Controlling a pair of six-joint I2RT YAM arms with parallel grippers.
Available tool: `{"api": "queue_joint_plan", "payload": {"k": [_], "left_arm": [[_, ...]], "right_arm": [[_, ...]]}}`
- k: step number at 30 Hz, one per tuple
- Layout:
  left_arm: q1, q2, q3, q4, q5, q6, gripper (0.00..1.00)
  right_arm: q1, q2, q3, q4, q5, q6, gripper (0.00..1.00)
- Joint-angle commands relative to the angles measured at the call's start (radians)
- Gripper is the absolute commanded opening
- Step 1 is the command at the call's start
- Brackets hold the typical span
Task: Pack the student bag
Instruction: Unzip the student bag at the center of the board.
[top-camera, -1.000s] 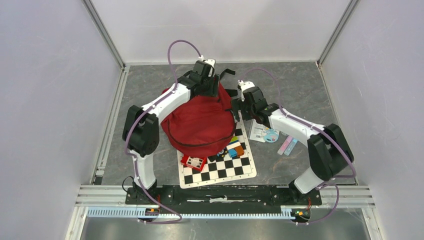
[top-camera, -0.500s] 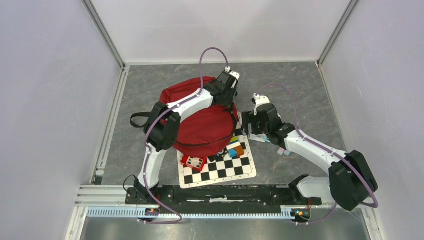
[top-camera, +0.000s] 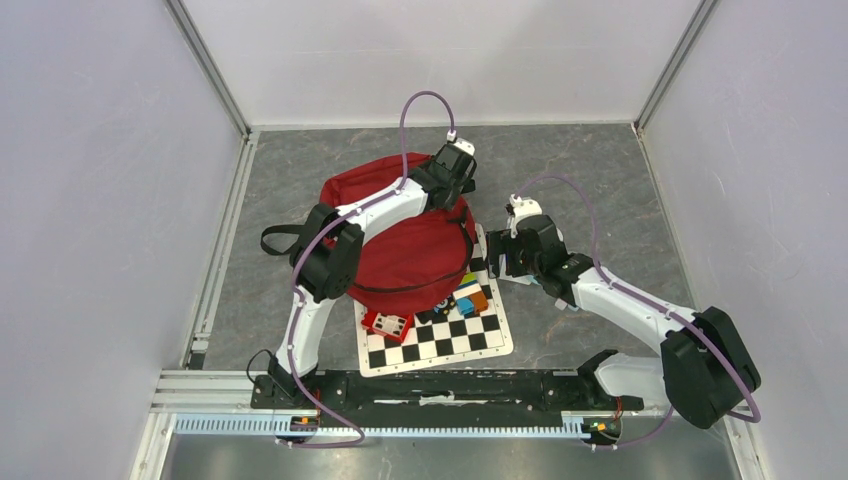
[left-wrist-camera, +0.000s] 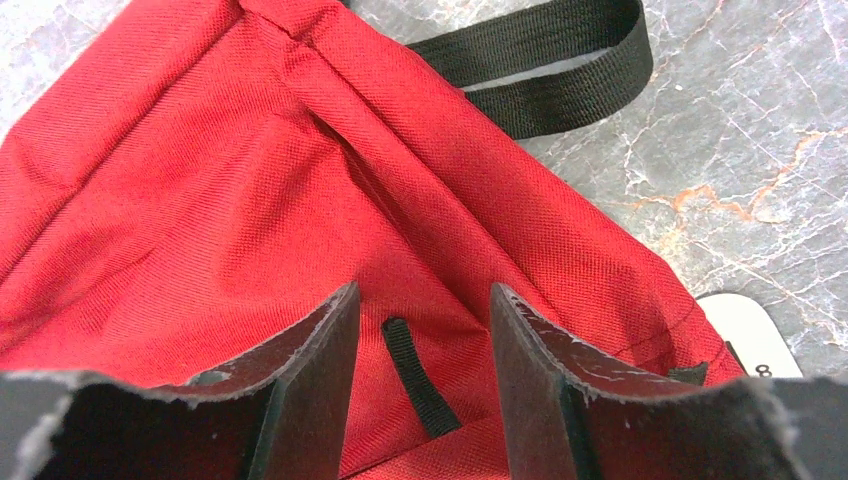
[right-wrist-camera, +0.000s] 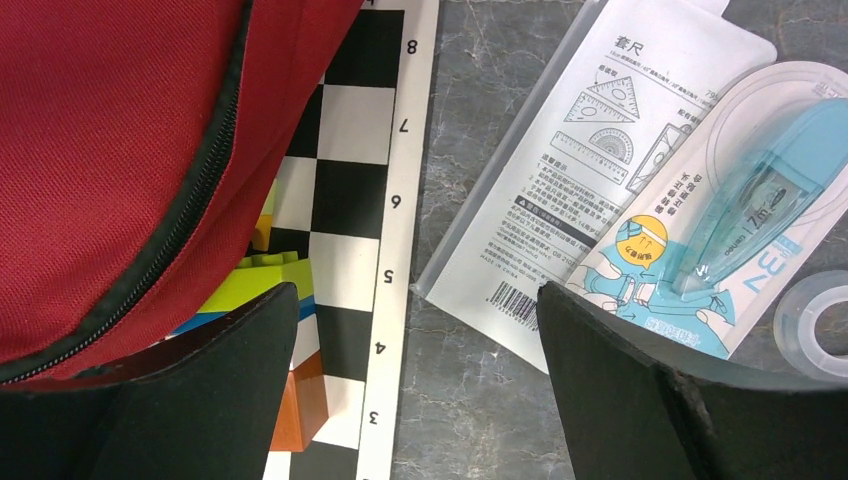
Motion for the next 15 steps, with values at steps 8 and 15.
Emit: {"api": "queue_joint_plan", "payload": {"k": [8, 15], "left_arm": [[-0.005, -0.032, 0.013, 0.01, -0.035, 0.016, 0.55], [-0.006, -0.024, -0.028, -0.022, -0.001, -0.075, 0.45]], "right_arm": [[-0.003, -0.019, -0.003, 0.028, -0.012, 0.012, 0.93], [-0.003, -0.019, -0.012, 0.028, -0.013, 0.016, 0.93]]}}
